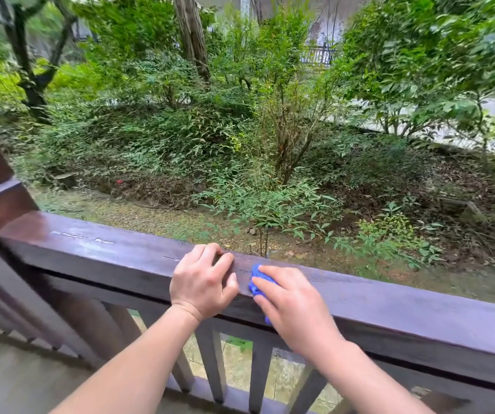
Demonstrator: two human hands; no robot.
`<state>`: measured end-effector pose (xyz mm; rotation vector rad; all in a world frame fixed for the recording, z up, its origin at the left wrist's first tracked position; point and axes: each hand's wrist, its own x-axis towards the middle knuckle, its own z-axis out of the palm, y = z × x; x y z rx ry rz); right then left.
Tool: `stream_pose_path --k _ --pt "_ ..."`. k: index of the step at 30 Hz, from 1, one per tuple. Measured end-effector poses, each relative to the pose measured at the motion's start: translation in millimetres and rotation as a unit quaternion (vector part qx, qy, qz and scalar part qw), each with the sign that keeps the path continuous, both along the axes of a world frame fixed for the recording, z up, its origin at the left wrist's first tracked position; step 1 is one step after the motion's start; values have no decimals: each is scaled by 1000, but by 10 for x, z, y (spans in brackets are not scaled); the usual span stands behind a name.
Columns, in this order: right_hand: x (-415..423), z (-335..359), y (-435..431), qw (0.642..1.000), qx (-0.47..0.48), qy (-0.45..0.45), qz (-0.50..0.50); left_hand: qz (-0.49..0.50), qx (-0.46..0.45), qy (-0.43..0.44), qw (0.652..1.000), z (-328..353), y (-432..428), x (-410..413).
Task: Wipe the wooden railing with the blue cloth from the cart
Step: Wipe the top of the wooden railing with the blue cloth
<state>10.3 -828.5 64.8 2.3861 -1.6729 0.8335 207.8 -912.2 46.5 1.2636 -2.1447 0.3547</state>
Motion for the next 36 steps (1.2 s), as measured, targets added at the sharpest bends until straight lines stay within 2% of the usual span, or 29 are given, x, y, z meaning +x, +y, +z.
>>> stream_pose_path --k 5,10,13,15,17,22,27,29,32,34,36 --pt "87 130 -380 994 39 -24 -99 -8 25 1 1000 26 36 -57" --pt "216 19 -181 1000 8 -1 -24 -24 82 11 996 115 81 15" --pt "252 96 -365 996 14 -22 -84 -65 99 48 992 200 73 211" --pt "424 157 -470 990 10 -34 -134 -55 72 59 994 250 -20 493" --pt "640 161 -495 989 -11 -35 -140 -23 40 51 998 276 -168 873" --pt "845 87 -438 998 -24 -11 -62 -21 -19 -49 998 24 -477 1557" --pt "914 154 -582 977 -6 -66 -202 -31 -104 -27 994 -209 -602 1594" --pt "1099 76 -539 979 -22 -48 -195 -40 -136 -13 990 -266 -644 1595" --pt "1159 46 -488 992 -8 -30 -126 -49 -163 -9 985 -309 -719 1620" --pt "1066 112 -551 988 9 -30 -153 -51 -169 -8 984 -331 -728 1622" --pt "1034 165 -612 972 25 -65 -224 -51 -166 -3 985 -337 -724 1607"
